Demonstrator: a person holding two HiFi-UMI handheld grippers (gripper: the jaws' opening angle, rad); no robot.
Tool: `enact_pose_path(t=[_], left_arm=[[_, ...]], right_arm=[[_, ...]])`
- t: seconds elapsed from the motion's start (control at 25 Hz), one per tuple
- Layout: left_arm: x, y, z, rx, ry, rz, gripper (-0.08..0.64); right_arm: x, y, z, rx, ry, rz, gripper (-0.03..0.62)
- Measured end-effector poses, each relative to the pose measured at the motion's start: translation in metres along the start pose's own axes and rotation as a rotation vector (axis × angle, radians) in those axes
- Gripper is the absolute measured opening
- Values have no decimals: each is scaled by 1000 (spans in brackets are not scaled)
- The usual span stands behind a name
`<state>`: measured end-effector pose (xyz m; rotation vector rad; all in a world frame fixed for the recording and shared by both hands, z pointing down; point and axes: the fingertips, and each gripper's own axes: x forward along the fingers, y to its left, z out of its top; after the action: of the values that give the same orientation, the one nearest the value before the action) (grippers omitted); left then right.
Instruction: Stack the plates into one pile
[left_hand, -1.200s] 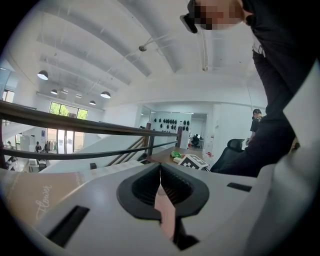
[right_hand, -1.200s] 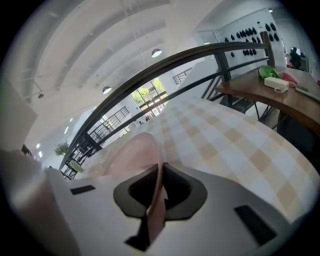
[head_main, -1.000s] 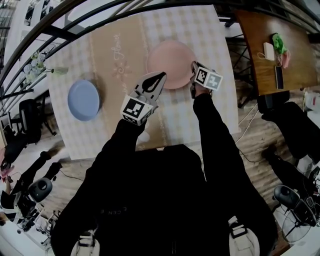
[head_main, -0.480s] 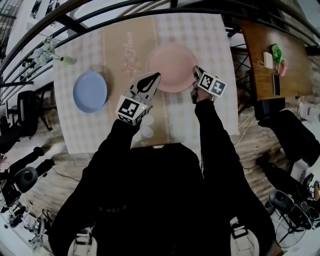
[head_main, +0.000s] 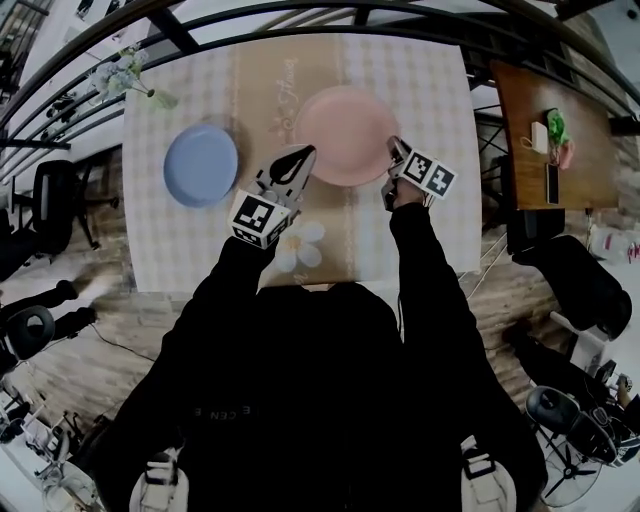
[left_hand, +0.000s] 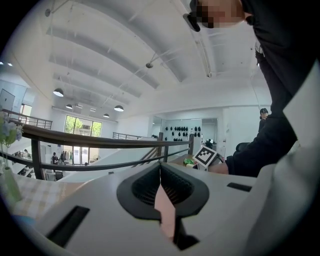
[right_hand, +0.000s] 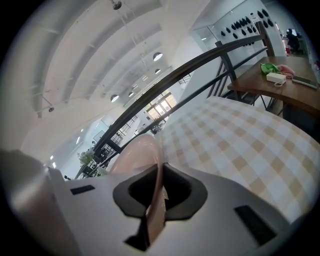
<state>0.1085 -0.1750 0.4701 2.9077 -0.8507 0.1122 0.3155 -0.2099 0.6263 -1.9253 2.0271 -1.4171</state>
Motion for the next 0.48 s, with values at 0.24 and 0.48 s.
enact_pose_path(t=[0.24,0.48], left_arm=[[-33,20,8,3,-19,38,20],[-63,40,8,2,-27,80,20]], right_arm=[[4,34,-11,-13,14,23,23],[21,64,-24,-29,44,47,23]])
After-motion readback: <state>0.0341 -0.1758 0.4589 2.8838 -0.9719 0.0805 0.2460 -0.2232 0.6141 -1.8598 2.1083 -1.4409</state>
